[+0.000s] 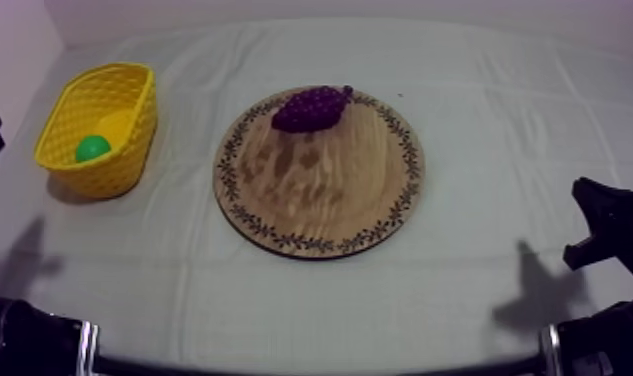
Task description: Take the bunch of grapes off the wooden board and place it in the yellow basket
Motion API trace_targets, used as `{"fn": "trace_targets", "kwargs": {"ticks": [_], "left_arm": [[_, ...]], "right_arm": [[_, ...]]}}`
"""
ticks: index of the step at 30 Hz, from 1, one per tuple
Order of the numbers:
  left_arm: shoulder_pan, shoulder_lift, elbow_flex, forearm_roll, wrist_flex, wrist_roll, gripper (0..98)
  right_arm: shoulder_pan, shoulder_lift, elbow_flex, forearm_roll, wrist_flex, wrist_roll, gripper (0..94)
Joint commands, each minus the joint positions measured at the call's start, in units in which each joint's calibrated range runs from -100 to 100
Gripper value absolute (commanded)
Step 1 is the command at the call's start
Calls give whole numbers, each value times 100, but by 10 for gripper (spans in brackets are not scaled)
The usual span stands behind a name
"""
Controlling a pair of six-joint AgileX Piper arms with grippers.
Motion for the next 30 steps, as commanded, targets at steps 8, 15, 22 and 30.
{"fn": "trace_targets", "kwargs": {"ticks": [8,15,22,30], "left_arm": [[705,2065,-2352,-128,680,-112,0],[1220,3261,-3392,-173,826,-176,0],[1673,4279,-4123,-141,861,-234,0],[2226,5479,-5102,-136,1192,-299,0]], "right_arm": [[2,-1,-3,1,0,0,4],[2,-1,-3,1,0,0,4],[2,-1,-3,1,0,0,4],[2,-1,-3,1,0,0,4]]}}
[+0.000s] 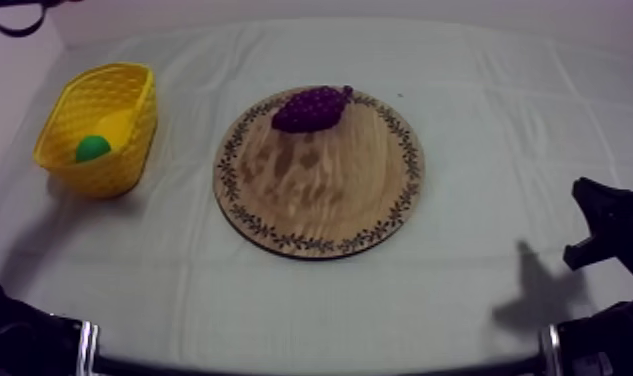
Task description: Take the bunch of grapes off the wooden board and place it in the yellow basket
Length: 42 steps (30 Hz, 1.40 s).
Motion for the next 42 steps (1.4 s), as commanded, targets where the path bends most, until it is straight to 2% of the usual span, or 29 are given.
{"fn": "trace_targets", "kwargs": {"ticks": [1,13,24,26,29,36,39,42], "left_arm": [[192,446,-363,6,114,-1,0],[793,1948,-1090,-33,449,-126,0],[994,2650,-1050,32,520,-412,2],[1007,2724,-1090,39,554,-395,33],[1015,2817,-1189,17,644,-252,185],[1028,3003,-1391,-64,1137,-125,783],[1047,3068,-1546,-75,1553,-147,901],[1058,3109,-1604,-79,1705,-165,942]], "right_arm": [[2,-1,-3,1,0,-2,4],[2,-1,-3,1,0,-5,4],[2,-1,-3,1,0,-5,4],[2,-1,-3,1,0,-5,4],[2,-1,-3,1,0,-5,4],[2,-1,-3,1,0,-5,4],[2,-1,-3,1,0,-5,4],[2,-1,-3,1,0,-2,4]]}}
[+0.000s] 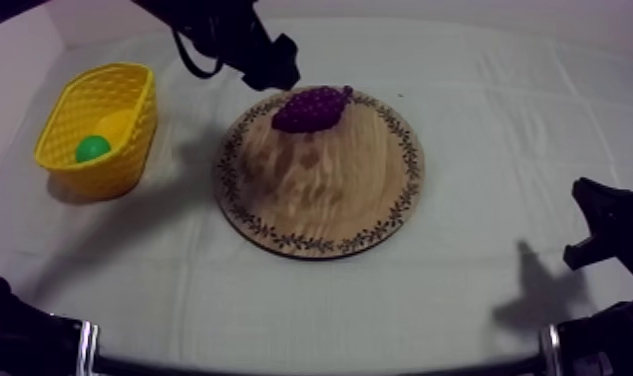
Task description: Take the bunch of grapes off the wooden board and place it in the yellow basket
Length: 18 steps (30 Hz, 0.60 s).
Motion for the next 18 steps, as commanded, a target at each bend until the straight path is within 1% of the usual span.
{"fn": "trace_targets", "kwargs": {"ticks": [1,7,12,18], "left_arm": [[-5,33,-11,0,75,-17,949],[-57,202,18,4,-175,-87,961],[-139,537,61,0,-692,-216,956],[-247,1146,43,-10,-1402,-442,939]], "right_arm": [[2,-1,-3,1,0,2,4],[2,-1,-3,1,0,3,4],[2,-1,-3,1,0,1,4],[2,-1,-3,1,0,-1,4]]}}
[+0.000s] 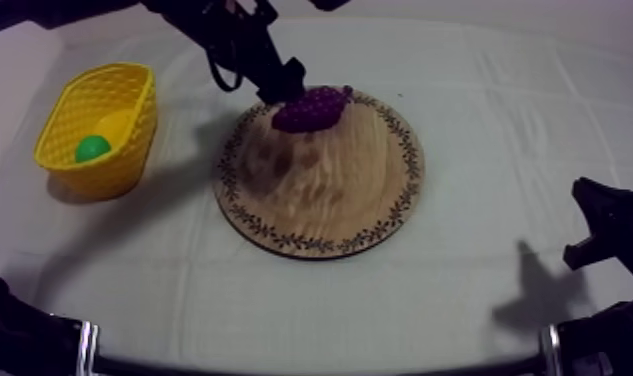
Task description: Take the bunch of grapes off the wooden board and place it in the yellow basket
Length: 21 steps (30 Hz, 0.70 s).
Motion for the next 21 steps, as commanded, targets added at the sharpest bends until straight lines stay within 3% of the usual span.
{"fn": "trace_targets", "kwargs": {"ticks": [1,9,21], "left_arm": [[-24,256,-20,-4,-271,-86,934],[-104,1020,-171,43,-872,-365,889],[-5,1836,-555,5,-1054,-483,872]], "right_arm": [[2,-1,-3,1,0,-1,4],[2,-1,-3,1,0,1,4],[2,-1,-3,1,0,3,4]]}}
